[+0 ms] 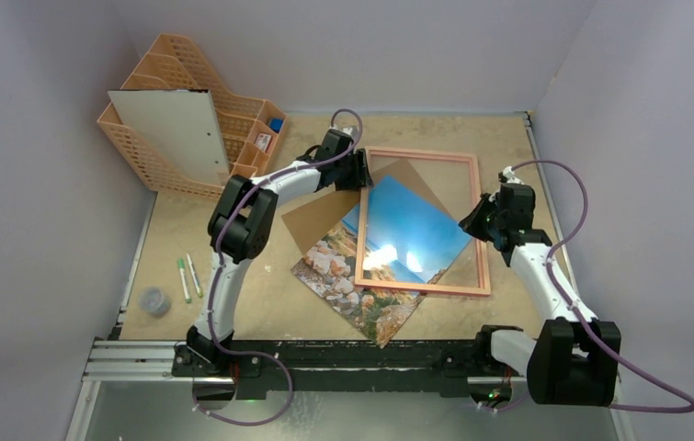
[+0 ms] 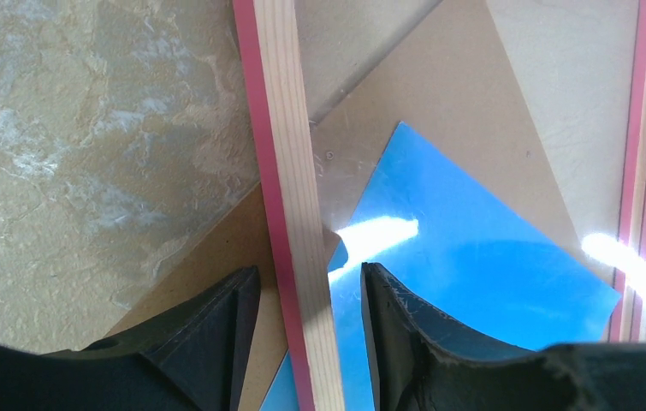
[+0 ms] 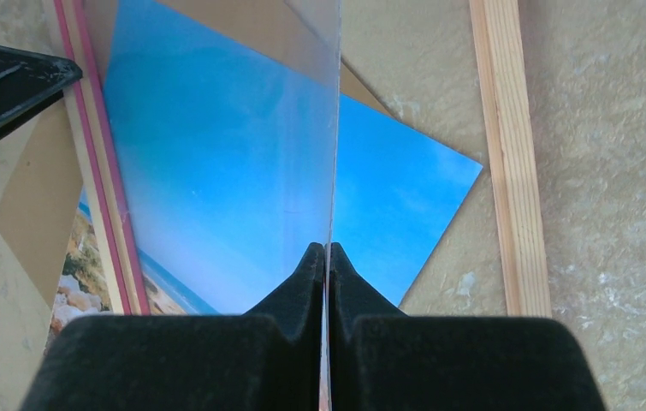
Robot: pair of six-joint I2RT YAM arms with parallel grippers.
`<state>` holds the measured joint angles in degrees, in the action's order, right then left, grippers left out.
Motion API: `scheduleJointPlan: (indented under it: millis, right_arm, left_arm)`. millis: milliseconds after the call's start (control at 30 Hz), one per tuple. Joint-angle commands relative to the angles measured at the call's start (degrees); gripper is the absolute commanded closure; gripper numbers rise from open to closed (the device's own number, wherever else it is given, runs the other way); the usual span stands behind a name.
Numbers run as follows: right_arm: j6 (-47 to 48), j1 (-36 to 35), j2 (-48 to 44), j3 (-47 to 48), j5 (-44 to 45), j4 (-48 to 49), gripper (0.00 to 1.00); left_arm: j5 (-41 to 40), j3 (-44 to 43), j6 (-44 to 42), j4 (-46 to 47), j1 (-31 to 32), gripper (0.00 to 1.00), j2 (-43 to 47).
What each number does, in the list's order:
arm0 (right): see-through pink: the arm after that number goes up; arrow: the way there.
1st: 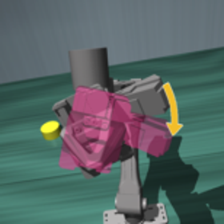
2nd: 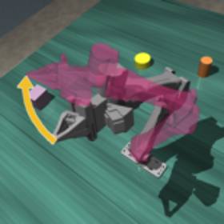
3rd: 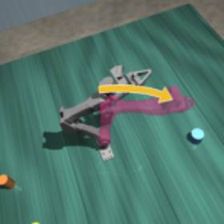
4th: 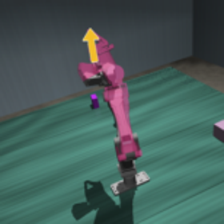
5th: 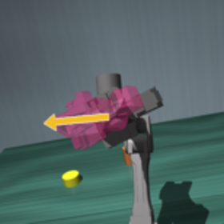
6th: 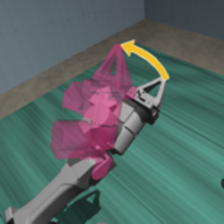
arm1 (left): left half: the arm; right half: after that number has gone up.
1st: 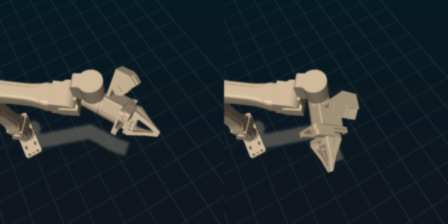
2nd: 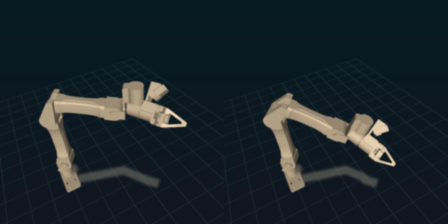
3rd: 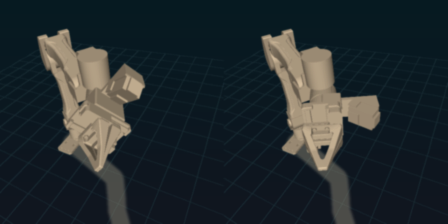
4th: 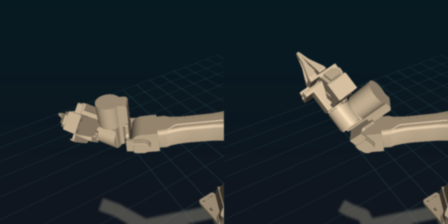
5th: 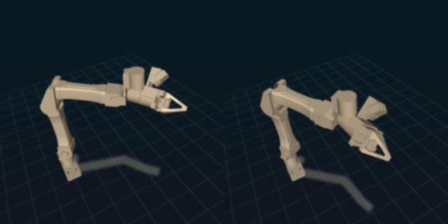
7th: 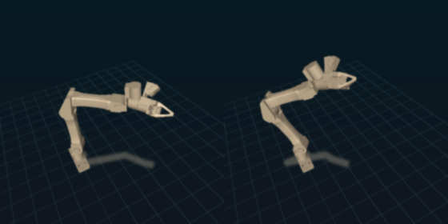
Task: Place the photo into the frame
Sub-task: Place the photo frame item in the photo frame.
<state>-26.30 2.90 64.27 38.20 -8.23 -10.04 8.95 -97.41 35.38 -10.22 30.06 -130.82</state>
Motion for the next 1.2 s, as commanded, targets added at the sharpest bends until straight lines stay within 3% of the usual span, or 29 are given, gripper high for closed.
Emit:
scheduleJointPlan:
  millis: [0, 300, 800, 1167]
  right_arm:
    - [3.22, -0.35, 0.9, 3.11, 0.25, -0.15, 1.0]
    - [3.63, -0.35, 2.18, 1.85, -10.37, 0.29, 1.0]
    - [2.74, -0.35, -0.2, 1.81, -9.78, -6.32, 0.99]
    - [3.39, -0.35, -1.91, 3.38, -11.45, -12.75, 1.0]
  left_arm:
    - [-5.59, 1.69, -3.05, -7.4, -0.36, 0.5, -6.49]
    - [-5.1, 2.1, -3.26, -7.25, -0.44, 0.5, -5.93]
    - [-5.09, 1.07, -2.62, -5.72, -1.52, 0.52, -5.65]
    - [0.66, -1.37, -2.44, -1.25, -4.27, 0.33, -4.41]
